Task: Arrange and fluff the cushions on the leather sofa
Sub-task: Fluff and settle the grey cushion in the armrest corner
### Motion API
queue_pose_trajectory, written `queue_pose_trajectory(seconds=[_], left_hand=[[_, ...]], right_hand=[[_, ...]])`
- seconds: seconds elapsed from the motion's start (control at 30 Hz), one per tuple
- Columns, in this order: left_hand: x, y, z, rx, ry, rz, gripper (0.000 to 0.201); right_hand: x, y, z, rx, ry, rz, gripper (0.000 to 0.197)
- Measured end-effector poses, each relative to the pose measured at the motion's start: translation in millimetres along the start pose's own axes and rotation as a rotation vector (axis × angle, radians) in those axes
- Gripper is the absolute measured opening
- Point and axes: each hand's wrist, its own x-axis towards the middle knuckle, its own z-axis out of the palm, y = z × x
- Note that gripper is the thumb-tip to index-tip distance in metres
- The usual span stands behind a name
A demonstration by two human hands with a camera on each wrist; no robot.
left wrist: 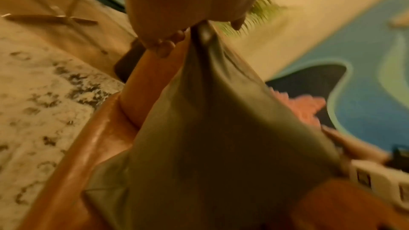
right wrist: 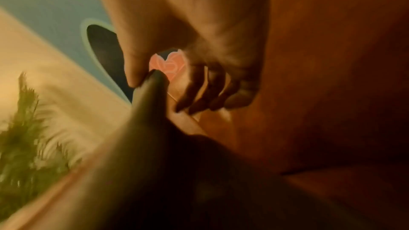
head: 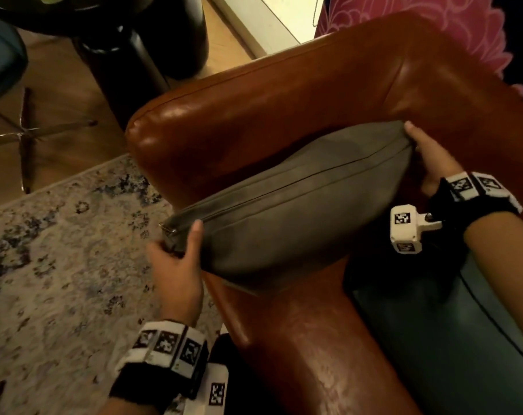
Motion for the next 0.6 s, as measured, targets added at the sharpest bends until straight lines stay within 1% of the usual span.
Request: queue_pose_trajectory(seconds=[0.03, 0.07, 0.1, 0.13, 0.17, 0.23, 0.27, 0.3, 0.37, 0.4, 0.43, 0.47, 0.5, 0.53, 0.6], left_hand=[[-6, -2, -1, 0.019, -0.032, -0.011, 0.040], [-7, -3, -1, 0.026, -0.045, -0.021, 0.039], [-4, -3, -1, 0.032, -0.030, -0.019, 0.038], [3, -2, -1, 0.035, -0.005, -0.007, 0.038], [10, -1, 0, 0.035, 0.015, 0.004, 0.039], [21, 0, 5, 0.037, 0.026, 0.007, 0.037], [23, 0, 8, 0.042, 0.023, 0.000, 0.037], [23, 0, 9, 0.035, 0.021, -0.023, 0.042], [19, -2, 6, -0.040, 0.010, -0.083, 0.067], [18, -5, 3, -0.083, 0.008, -0.102, 0.068], [17, -5, 1, -0.108, 0.015, -0.116, 0.058], [16, -5, -1, -0.108, 0.016, -0.116, 0.044], [15, -4, -1, -0.094, 0.015, -0.112, 0.032], [14, -3, 1, -0.078, 0.019, -0.101, 0.027], [17, -4, 6, -0.037, 0.032, -0.110, 0.029]], right_hand=[[-1, 1, -4, -0.037, 0.012, -0.031, 0.071], [-3, -3, -7, -0.075, 0.037, -0.101, 0.052], [-3, -10, -7, -0.099, 0.075, -0.161, 0.040], [-8, -19, -5, -0.131, 0.087, -0.218, 0.041], [-10, -24, -1, -0.142, 0.098, -0.250, 0.047], [-14, -24, 7, -0.100, 0.110, -0.249, 0.059], [-15, -19, 9, -0.042, 0.110, -0.218, 0.060], [-15, -9, 12, 0.052, 0.072, -0.171, 0.057], [-21, 11, 14, 0.251, -0.027, -0.087, 0.043], [-25, 17, 13, 0.282, -0.044, -0.080, 0.034], [-25, 18, 10, 0.262, -0.024, -0.111, 0.023], [-27, 15, 8, 0.203, 0.018, -0.151, 0.014], [-25, 11, 7, 0.155, 0.066, -0.182, 0.012], [-25, 6, 8, 0.122, 0.100, -0.200, 0.019], [-16, 2, 10, 0.061, 0.159, -0.144, 0.040]])
